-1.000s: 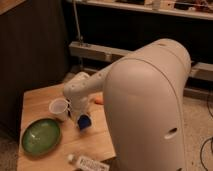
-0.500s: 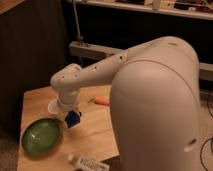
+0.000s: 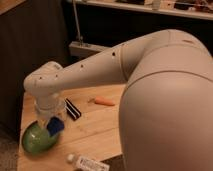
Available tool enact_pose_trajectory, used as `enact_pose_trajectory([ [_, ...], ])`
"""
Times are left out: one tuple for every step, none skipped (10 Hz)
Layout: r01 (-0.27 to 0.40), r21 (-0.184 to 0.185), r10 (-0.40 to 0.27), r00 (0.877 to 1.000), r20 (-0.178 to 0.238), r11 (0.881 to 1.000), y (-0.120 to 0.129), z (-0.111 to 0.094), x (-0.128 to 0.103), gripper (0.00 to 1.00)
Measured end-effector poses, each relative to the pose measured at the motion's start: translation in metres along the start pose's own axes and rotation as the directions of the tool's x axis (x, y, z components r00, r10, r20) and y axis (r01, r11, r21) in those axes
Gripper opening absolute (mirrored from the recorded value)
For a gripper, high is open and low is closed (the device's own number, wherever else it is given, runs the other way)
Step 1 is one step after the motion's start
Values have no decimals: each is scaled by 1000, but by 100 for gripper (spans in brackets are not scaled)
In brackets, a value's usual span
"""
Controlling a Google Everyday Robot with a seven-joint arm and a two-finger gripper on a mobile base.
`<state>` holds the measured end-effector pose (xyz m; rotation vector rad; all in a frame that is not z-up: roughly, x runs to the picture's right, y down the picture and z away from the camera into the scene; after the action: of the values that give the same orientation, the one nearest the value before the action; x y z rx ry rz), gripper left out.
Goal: Place the white sponge in the ceramic bowl
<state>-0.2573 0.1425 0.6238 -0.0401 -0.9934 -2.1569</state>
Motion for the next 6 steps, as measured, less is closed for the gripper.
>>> enact_pose_trajectory([
  [17, 15, -17, 1000, -7, 1000, -6, 7, 2, 0],
  [38, 30, -38, 999, -17, 999, -13, 19, 6, 0],
  [60, 45, -59, 998, -28, 997, -17, 35, 11, 0],
  [79, 73, -76, 996, -41, 994, -20, 55, 20, 2],
  [83, 101, -78, 996, -50, 991, -19, 66, 27, 9],
  [82, 123, -75, 995, -60, 989, -18, 73, 33, 18],
])
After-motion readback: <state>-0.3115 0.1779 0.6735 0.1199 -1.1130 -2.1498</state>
